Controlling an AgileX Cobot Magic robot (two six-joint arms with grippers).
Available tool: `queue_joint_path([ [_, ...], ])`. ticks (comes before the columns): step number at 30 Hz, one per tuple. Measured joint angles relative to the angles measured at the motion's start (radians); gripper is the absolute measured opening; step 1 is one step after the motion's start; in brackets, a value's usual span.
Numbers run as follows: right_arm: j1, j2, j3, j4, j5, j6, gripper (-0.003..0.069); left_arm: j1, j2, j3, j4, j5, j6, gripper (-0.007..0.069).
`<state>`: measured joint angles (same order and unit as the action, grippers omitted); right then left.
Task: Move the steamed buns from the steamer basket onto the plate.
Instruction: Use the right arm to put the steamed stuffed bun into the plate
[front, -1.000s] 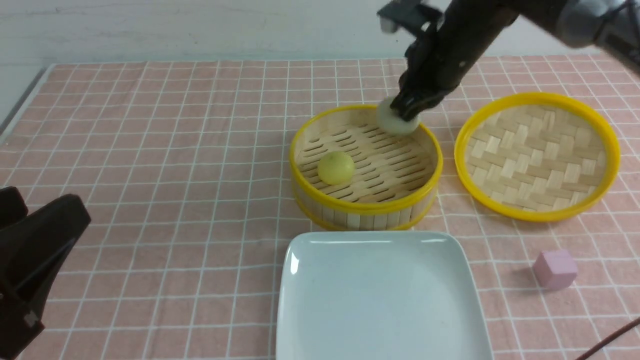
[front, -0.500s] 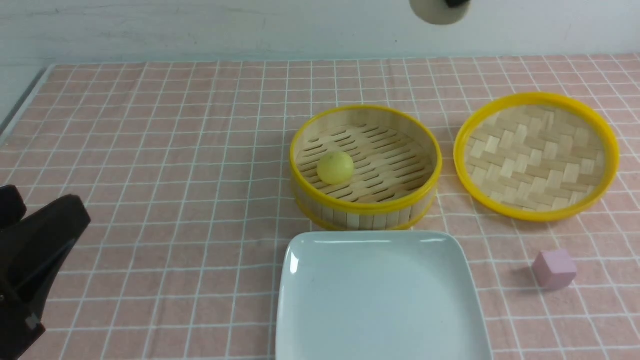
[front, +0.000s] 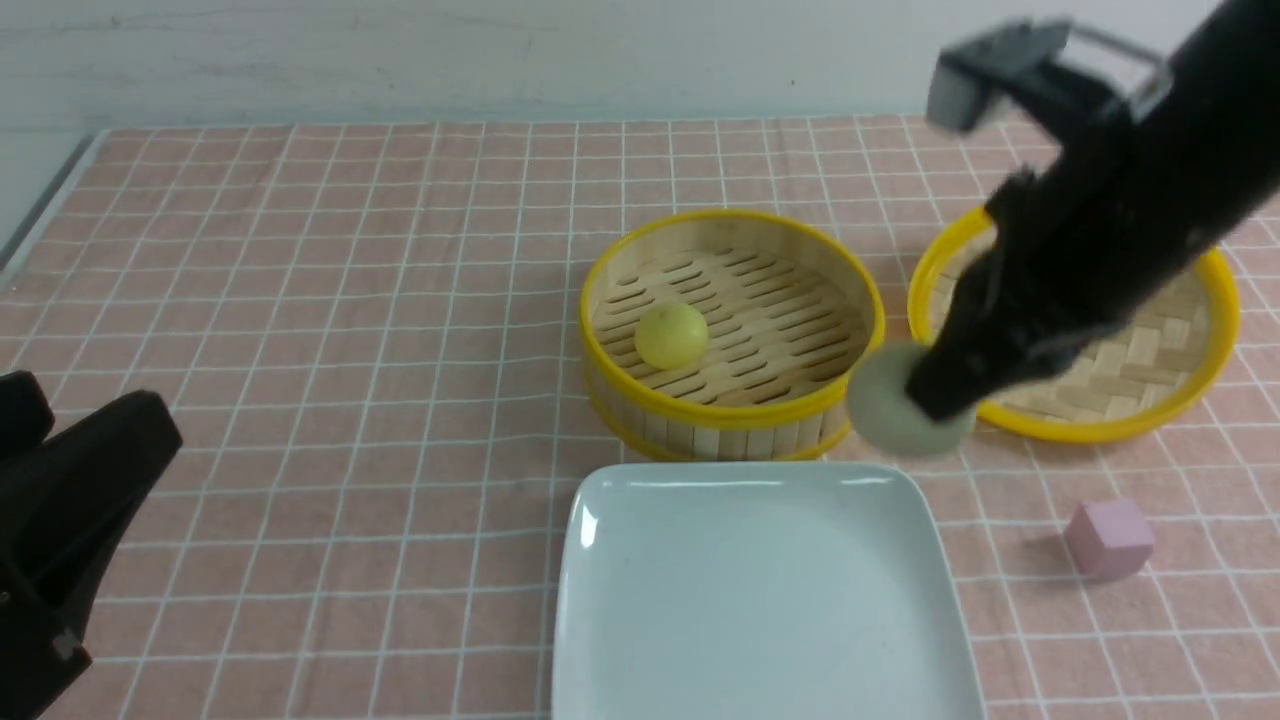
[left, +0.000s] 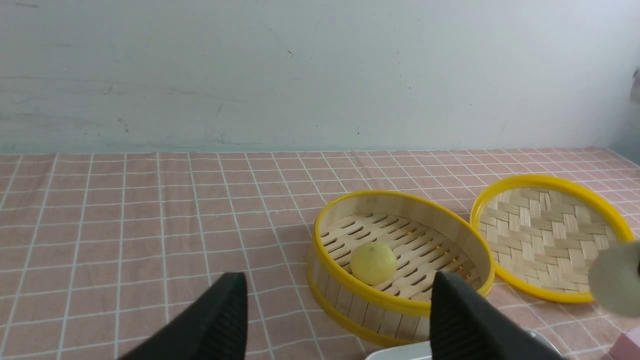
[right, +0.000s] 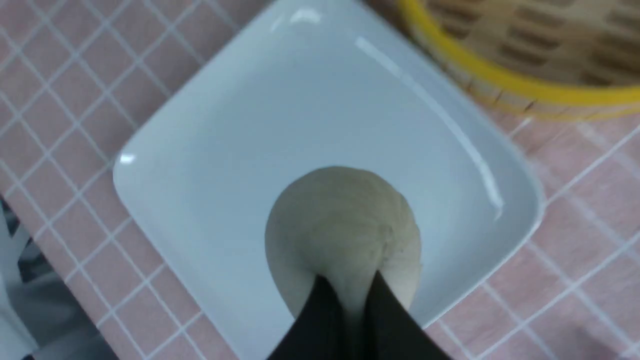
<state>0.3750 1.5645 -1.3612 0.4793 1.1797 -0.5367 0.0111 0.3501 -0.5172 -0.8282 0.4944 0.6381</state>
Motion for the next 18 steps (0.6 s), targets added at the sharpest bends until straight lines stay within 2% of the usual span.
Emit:
queue_joint_path([
  [7,0.000,0.069,0.217,0.063,-0.306,-0.226,0.0022,0.000,0.000,0.000,0.000,0.001,0.000,0.0494],
  [11,0.000,0.116,0.229,0.069,-0.357,-0.279,0.0022,0.000,0.000,0.000,0.000,0.001,0.000,0.0494],
  [18,0.000,0.178,0.229,0.078,-0.415,-0.295,0.0022,0.000,0.000,0.000,0.000,0.003,0.000,0.0494],
])
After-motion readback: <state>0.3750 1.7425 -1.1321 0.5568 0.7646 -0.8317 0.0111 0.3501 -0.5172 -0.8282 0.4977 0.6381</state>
